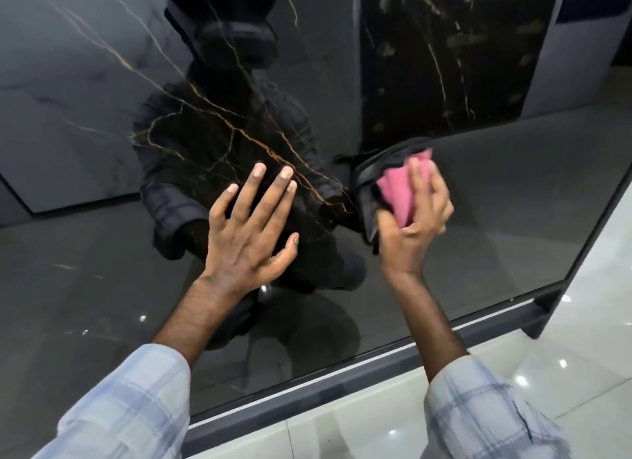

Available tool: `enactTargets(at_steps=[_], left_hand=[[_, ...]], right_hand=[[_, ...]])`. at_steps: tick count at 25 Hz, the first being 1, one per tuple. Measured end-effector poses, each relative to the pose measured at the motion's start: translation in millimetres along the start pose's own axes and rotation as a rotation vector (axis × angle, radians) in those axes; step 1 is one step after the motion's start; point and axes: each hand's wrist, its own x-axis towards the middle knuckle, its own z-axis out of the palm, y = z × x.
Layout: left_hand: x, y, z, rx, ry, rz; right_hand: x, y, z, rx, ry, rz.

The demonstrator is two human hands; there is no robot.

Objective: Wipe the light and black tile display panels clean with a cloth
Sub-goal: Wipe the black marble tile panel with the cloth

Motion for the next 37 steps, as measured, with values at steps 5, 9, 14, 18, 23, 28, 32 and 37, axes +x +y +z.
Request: enactTargets(at_steps=[5,9,14,18,23,28,32,37], left_hand=[[21,-40,-45,-0.140,0.034,0.011],[63,-81,-56,0.022,0.084,-0.131],[61,-80,-34,0.140,0.050,-0.116],[62,-80,-34,0.121,0.090,-0.112],[62,-79,-30,0.115,0.108,-0.105],[61,-81,-32,0.099,0.129,-0.104],[62,-79,-34,0.097,0.120,-0.111],[63,-80,-39,-0.014,0.131,-0.116]], right_hand=[[-25,-37,14,-0.156,-0.207,-0.430],[28,-33,11,-0.030,-0.083,-0.334],[23,-82,27,-0.105,-0.054,-0.102],[15,-78,24,-0.158,-0.362,-0.930],[80,-101,24,0.012,0.106,0.133],[45,-114,35,-0.273,-0.280,-0.858],[118,-122,22,-0.083,-0.107,-0.424],[89,-157,41,-0.173,-0.085,-0.463]])
